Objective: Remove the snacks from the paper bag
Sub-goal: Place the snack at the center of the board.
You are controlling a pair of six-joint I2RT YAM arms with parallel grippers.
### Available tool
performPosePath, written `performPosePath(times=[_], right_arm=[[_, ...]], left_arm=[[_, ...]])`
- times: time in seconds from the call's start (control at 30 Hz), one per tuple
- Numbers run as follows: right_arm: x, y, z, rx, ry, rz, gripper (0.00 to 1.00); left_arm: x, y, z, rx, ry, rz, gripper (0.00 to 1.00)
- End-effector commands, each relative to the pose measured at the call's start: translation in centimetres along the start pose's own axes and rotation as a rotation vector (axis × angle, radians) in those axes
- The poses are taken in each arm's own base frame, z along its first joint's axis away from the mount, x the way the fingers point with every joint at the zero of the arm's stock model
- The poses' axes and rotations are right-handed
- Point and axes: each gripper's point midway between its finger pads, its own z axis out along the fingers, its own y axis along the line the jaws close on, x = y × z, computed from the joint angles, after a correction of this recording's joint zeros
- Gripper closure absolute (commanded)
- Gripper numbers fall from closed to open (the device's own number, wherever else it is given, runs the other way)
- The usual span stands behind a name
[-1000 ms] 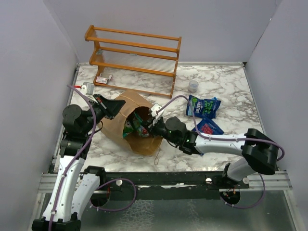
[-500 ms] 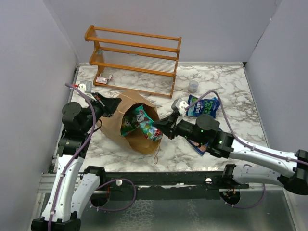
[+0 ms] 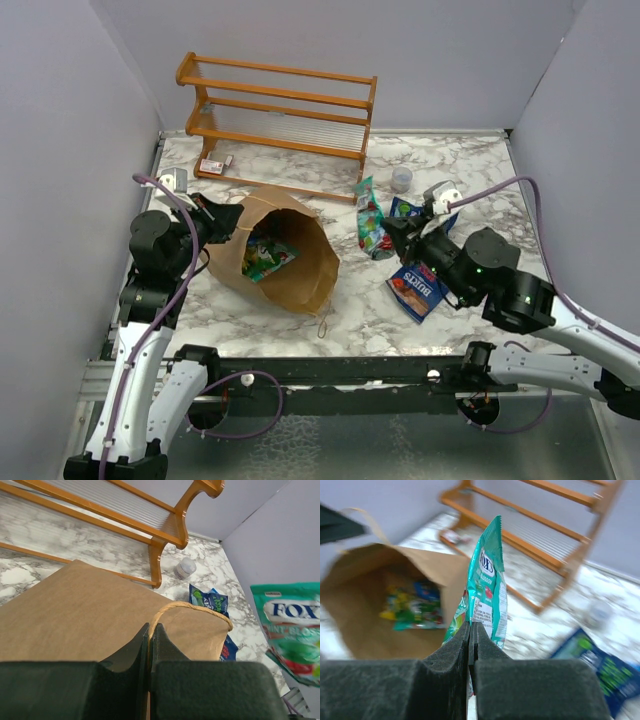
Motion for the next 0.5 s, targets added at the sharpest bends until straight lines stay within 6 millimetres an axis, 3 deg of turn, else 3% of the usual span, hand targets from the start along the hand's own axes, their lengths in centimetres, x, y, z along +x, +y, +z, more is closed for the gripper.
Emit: performPosePath(times=[0.0, 0.13, 0.33, 0.47], right_arm=[[4.2, -6.7, -0.3, 0.410, 0.130, -0.133, 0.99], [8.0, -9.9, 0.1, 0.570, 0.213, -0.180, 0.99], [16.0, -17.7, 0.6, 0.692, 0.382, -0.087, 0.99], [20.6, -19.4, 1.5, 0.727, 0.480, 0.001, 0.99]], left_arm=[[-1.4, -1.1, -0.6, 0.032, -0.052, 0.019, 1.00], [-1.5, -2.2, -0.5, 0.092, -0.051, 0.015, 1.00], [-1.3, -2.7, -0.3, 0.129, -0.047, 0.001, 1.00], [-1.0, -2.7, -0.1, 0.133, -0.029, -0.018, 1.00]])
